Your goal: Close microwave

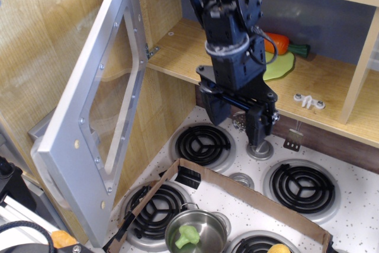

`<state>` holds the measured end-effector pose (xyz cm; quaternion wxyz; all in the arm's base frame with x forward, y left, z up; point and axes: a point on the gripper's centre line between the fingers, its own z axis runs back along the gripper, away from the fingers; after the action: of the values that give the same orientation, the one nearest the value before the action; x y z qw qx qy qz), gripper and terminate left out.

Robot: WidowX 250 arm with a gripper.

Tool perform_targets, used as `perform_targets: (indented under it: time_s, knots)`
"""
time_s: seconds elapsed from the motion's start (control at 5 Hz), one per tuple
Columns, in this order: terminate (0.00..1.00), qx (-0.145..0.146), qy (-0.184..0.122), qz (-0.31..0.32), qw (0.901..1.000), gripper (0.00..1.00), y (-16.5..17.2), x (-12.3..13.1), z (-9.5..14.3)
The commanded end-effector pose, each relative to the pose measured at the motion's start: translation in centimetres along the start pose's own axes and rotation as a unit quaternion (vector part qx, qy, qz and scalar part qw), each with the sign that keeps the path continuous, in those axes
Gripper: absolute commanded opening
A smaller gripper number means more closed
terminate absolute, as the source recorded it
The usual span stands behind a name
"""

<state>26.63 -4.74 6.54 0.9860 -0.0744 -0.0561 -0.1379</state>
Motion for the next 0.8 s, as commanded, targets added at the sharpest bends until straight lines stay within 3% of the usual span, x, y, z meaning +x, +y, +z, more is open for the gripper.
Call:
perform_targets:
  time_s: [0.0,0.6]
  knots:
    - [0.0,0.039,0.004,-0.051,0.9979,1.0,1.0,-0.8,7.8]
    - [0.0,0.112,0.024,-0.063,0.9914,1.0,3.3,-3.4,13.5]
